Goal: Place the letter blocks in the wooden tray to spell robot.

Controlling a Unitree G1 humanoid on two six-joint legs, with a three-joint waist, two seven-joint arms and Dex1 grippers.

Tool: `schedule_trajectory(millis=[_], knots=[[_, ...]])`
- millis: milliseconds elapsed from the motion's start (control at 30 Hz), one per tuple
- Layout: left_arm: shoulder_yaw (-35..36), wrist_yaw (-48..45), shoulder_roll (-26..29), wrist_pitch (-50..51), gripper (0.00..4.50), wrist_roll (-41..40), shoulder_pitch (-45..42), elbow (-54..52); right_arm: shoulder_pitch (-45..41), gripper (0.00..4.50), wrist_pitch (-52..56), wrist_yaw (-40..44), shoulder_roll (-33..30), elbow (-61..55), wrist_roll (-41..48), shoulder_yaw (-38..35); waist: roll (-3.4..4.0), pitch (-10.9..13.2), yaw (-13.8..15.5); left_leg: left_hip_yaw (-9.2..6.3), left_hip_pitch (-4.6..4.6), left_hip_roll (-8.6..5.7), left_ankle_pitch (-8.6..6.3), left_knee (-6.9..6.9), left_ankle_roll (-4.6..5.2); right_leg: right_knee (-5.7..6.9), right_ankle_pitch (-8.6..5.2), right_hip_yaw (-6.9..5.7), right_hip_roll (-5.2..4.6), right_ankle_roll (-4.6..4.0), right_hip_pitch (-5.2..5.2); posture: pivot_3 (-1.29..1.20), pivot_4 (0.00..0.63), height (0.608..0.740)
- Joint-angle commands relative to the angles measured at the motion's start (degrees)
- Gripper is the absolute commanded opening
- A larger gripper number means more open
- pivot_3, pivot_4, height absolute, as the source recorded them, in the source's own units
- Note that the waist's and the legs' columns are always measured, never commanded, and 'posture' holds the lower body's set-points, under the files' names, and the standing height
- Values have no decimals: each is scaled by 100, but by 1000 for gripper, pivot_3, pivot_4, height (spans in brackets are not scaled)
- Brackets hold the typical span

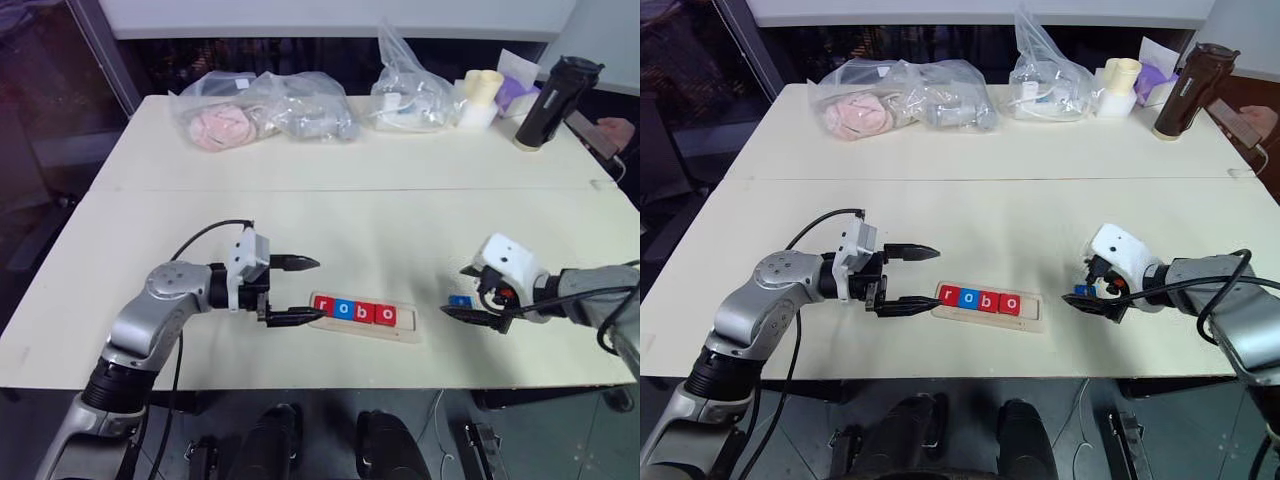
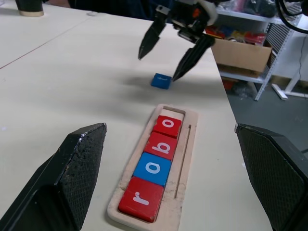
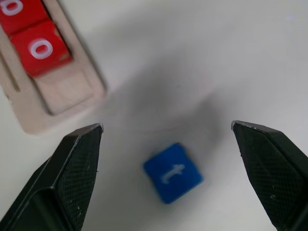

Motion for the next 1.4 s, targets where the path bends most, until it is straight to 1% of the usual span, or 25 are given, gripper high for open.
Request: schedule_trajectory(millis=[33, 133, 267, 667, 733, 800, 833, 867, 900, 933, 1033, 1167, 1300, 1400], knots=[[85, -6, 46, -84, 4500, -32, -45, -158, -234, 4412, -1154, 726, -102, 919, -313, 129, 1, 0, 4, 0, 0, 0, 0, -3, 0, 1, 0, 1, 0, 0, -2, 0, 150, 738], [120, 15, 107, -75, 4500, -34, 32, -236, -369, 4412, -1688, 1226, -92, 1624, -516, 357, 2, 0, 4, -1, 0, 1, 0, -5, 0, 2, 2, 2, 1, 2, -5, 0, 150, 738], [125, 57, 128, -62, 4500, -50, 49, -265, -427, 4412, -2039, 1478, -32, 1917, -710, 451, 2, 0, 7, 0, -1, 0, 0, -4, -1, 2, 2, 3, -1, 2, -5, 0, 150, 738], [120, 87, 134, -29, 4500, -76, 22, -277, -389, 4412, -2102, 1464, 202, 1856, -782, 376, 2, -1, 4, -1, 0, 1, -1, 0, -3, 5, 2, 6, -1, -3, -5, 0, 150, 738], [114, 86, 130, -14, 4500, -82, 8, -275, -386, 3908, -2096, 1430, 246, 1832, -814, 380, 2, -1, 5, -1, 0, 1, -1, 0, -3, 6, 2, 6, -1, -3, -5, 0, 150, 738], [115, 82, 133, -8, 4500, -85, 9, -274, -359, 3156, -2067, 1411, 278, 1754, -823, 371, 3, -1, 6, -1, 0, 0, -1, 1, -3, 7, 2, 6, -1, -3, -6, 0, 150, 738], [115, 84, 131, -4, 4500, -86, 11, -274, -352, 2480, -2038, 1401, 292, 1715, -818, 365, 3, -1, 7, -1, 0, 1, -1, 1, -3, 6, 2, 7, -1, -3, -6, 0, 150, 738], [113, 83, 132, -9, 4500, -81, 14, -274, -345, 2128, -2022, 1395, 300, 1683, -816, 361, 3, -1, 8, -1, 0, 1, -1, 1, -3, 6, 2, 7, -1, -3, -6, 0, 150, 738], [110, 86, 130, -6, 4500, -81, 14, -276, -339, 1544, -2014, 1389, 303, 1663, -819, 360, 3, -1, 8, -1, 0, 0, -1, 1, -3, 6, 2, 7, -1, -2, -6, 0, 150, 738], [108, 88, 128, -5, 4500, -79, 14, -278, -334, 1141, -2011, 1386, 303, 1652, -824, 360, 3, -1, 8, -1, 0, 0, -1, 1, -3, 7, 2, 7, -1, -2, -6, 0, 150, 738], [108, 95, 125, 7, 4500, -88, 23, -290, -302, 1125, -1943, 1359, 259, 1430, -818, 321, 3, -1, 9, -1, 0, 0, -1, 1, -3, 7, 3, 7, -2, -2, -6, 0, 150, 738], [116, 87, 133, 5, 4500, -96, 49, -297, -355, 1125, -1679, 1282, 261, 753, -696, 229, 3, -1, 11, -1, 0, 0, -1, 1, -3, 8, 3, 7, -2, -2, -7, 0, 150, 738], [101, 91, 119, 18, 4500, -103, 45, -305, -229, 1125, -1210, 1379, 215, -121, -392, 203, 3, -1, 11, -2, 0, 1, -1, 0, -3, 8, 4, 7, -1, 0, -8, 0, 150, 738], [93, 94, 111, 20, 4500, -101, 36, -303, -249, 1125, -946, 1277, 247, -357, -348, 220, 3, -1, 17, -2, 0, 0, -1, 2, -3, 8, 3, 8, -3, 0, -7, 0, 150, 738]])
